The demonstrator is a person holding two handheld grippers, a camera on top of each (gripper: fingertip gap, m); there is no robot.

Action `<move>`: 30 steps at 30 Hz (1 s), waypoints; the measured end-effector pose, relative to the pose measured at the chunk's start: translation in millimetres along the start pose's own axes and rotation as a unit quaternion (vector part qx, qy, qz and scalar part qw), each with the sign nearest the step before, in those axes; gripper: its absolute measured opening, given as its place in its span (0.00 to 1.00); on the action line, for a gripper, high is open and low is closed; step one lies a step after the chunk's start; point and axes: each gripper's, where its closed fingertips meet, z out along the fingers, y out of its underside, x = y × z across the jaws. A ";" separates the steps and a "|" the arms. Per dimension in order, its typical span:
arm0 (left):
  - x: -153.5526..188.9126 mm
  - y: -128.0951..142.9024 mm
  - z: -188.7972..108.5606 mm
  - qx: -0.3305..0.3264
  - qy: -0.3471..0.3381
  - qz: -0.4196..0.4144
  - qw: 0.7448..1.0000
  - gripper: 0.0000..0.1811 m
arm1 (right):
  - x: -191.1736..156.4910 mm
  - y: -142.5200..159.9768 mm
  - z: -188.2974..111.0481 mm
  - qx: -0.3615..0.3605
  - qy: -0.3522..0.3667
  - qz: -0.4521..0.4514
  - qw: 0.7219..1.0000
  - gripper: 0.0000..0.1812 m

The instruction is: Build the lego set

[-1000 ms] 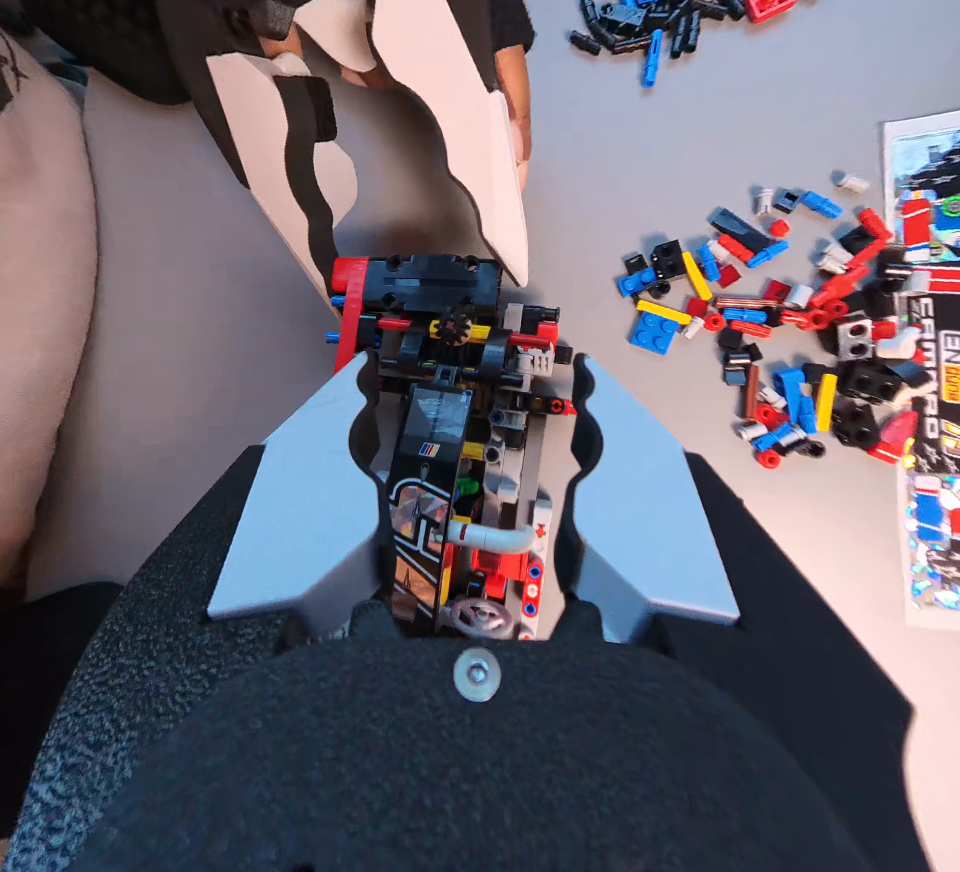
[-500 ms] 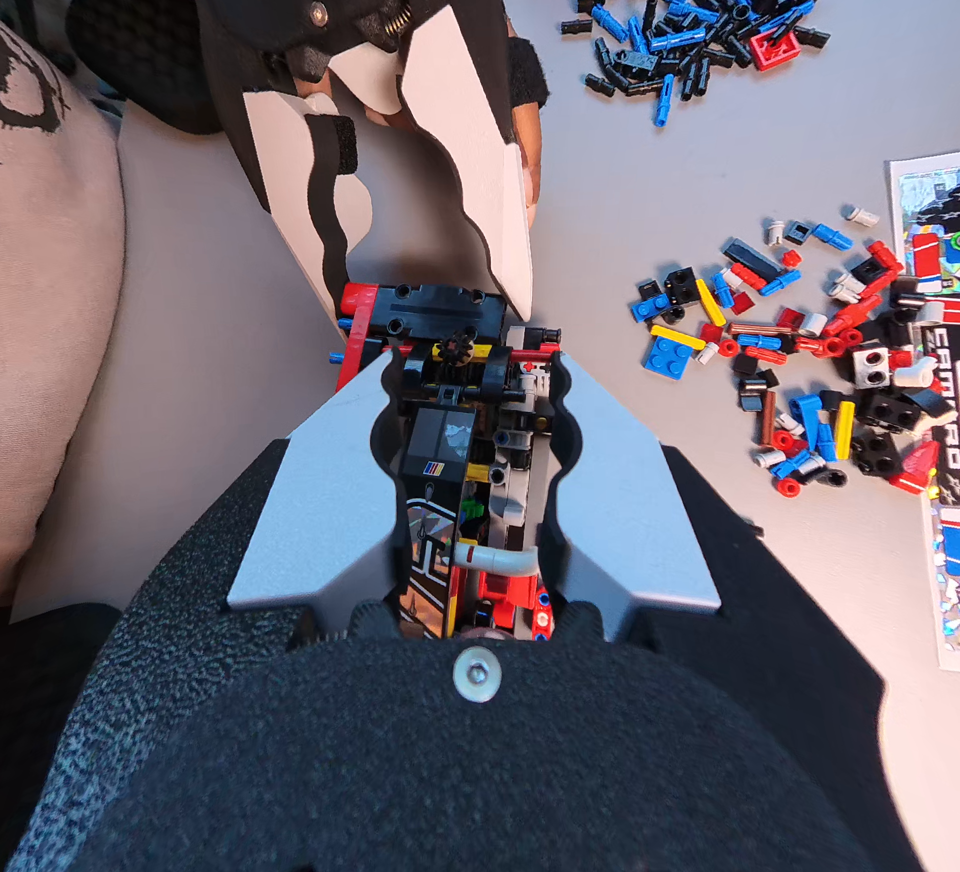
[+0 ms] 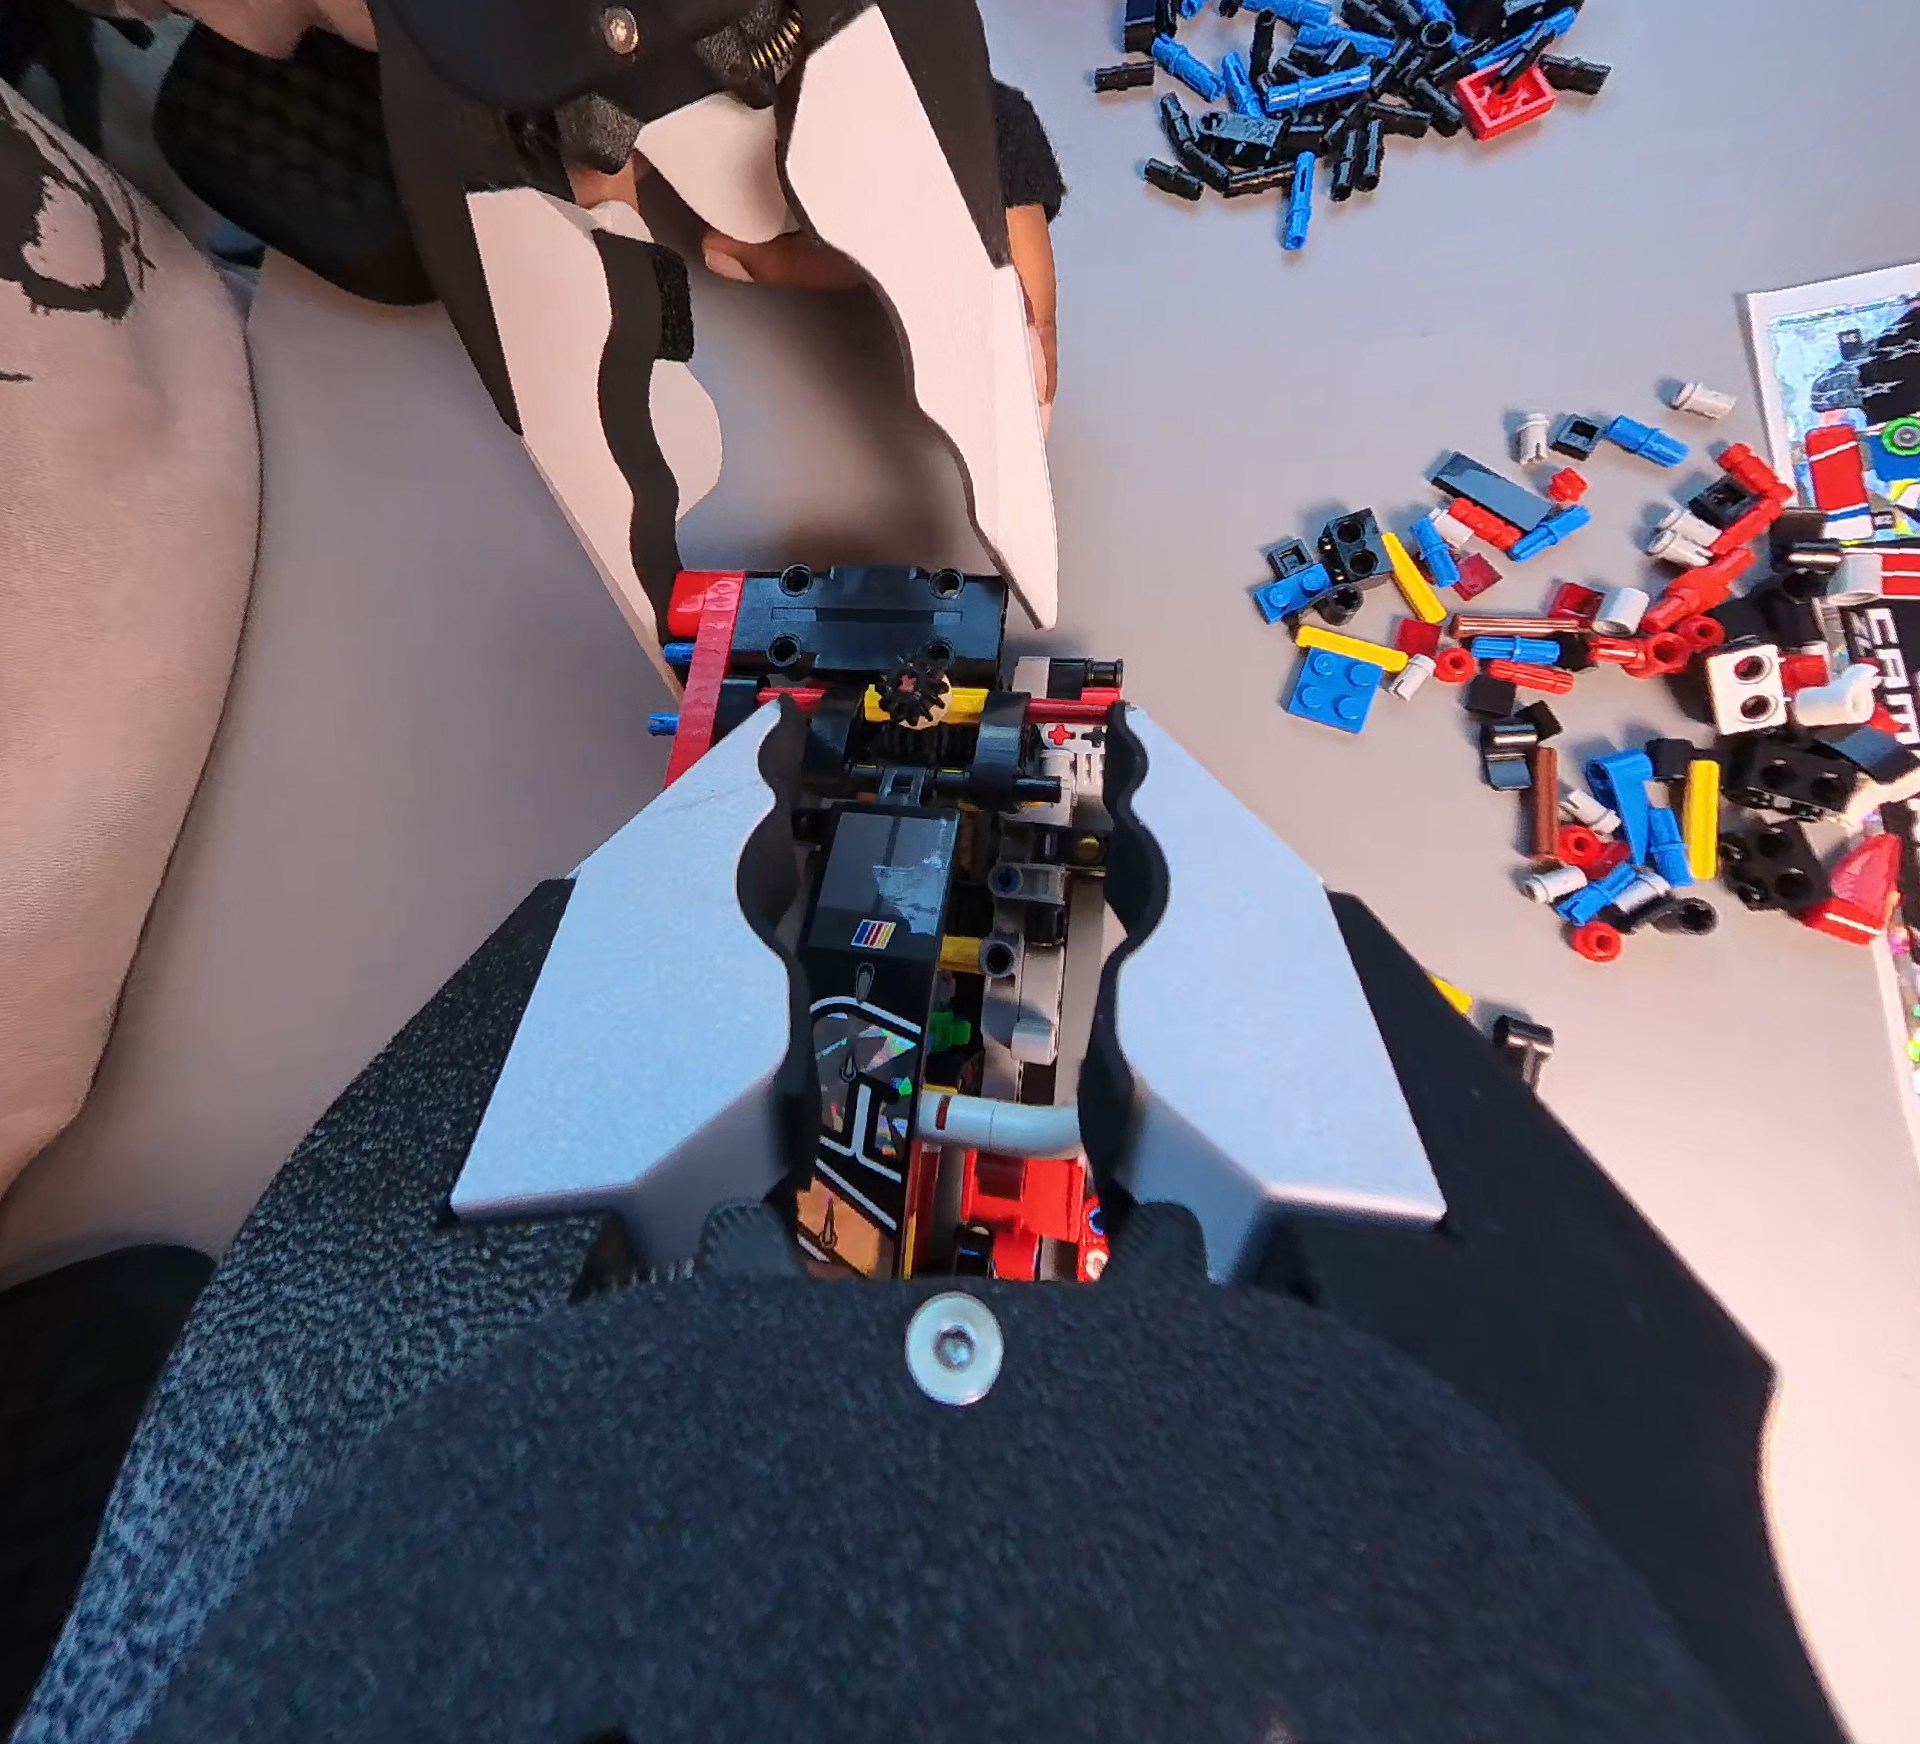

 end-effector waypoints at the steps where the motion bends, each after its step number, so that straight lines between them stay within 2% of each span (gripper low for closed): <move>1: 0.7 0.8 0.7 -0.004 0.003 -0.003 1.000 0.44 | 0.2 -0.4 -0.1 -0.001 0.000 0.000 1.000 0.30; 9: -0.3 -1.7 -3.3 -0.037 -0.002 0.002 0.999 0.44 | 0.7 1.8 0.8 -0.041 0.014 -0.005 0.999 0.30; 21: -4.8 -0.2 -2.1 -0.081 -0.001 -0.011 0.997 0.44 | 4.9 0.0 0.9 -0.057 0.029 0.006 0.998 0.30; 30: -7.1 -0.1 -1.4 -0.071 0.008 0.017 0.997 0.44 | 4.6 1.2 0.8 -0.047 0.022 0.002 0.999 0.31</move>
